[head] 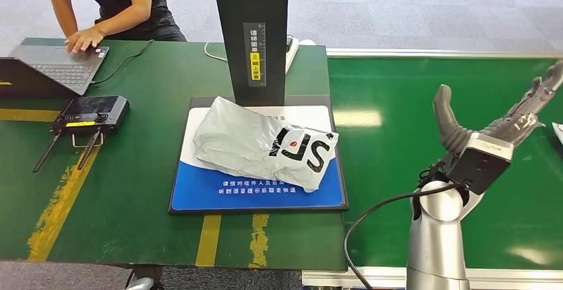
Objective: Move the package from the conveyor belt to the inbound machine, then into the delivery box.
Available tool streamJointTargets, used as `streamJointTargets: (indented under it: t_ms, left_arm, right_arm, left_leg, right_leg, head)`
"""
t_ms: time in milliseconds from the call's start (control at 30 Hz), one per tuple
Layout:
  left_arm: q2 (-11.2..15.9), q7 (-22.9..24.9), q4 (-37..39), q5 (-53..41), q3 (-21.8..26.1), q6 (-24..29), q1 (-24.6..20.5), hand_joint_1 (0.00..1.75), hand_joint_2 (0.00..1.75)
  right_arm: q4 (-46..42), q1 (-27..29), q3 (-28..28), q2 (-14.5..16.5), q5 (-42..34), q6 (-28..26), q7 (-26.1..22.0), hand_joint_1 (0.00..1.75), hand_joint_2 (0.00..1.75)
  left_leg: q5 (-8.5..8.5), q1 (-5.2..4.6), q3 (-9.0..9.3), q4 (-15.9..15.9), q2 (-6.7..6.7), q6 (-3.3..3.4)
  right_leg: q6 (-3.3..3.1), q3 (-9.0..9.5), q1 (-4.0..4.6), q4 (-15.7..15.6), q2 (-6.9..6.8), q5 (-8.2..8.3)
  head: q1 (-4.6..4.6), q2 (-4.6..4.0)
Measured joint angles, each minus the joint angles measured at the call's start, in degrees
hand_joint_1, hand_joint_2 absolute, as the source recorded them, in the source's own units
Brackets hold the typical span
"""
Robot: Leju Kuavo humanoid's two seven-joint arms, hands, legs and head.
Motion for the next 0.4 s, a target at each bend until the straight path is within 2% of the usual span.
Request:
streamJointTargets:
  t_ms: [200, 400]
  left_arm:
    - [0.0, 0.1, 0.0, 0.5, 0.0, 0.3, 0.0, 0.00, 0.00]
    - [0.0, 0.3, 0.0, 0.7, -0.1, 0.4, 0.0, 0.00, 0.00]
  right_arm:
    - [1.2, 5.0, -2.3, -0.8, -15.7, 0.4, 3.4, 0.00, 1.75]
    - [1.9, 7.6, -3.0, -1.3, -18.1, 1.2, 4.4, 0.00, 1.75]
  left_leg:
    - [-0.01, 0.01, -0.01, 0.0, 0.01, -0.01]
    - [-0.02, 0.01, 0.01, 0.0, 0.02, -0.03]
  right_leg:
    - [-0.01, -0.02, 0.02, 0.0, 0.01, -0.01]
    - [-0.01, -0.02, 0.02, 0.0, 0.03, -0.01]
  head:
    - [0.01, 0.00]
    - [0.01, 0.00]
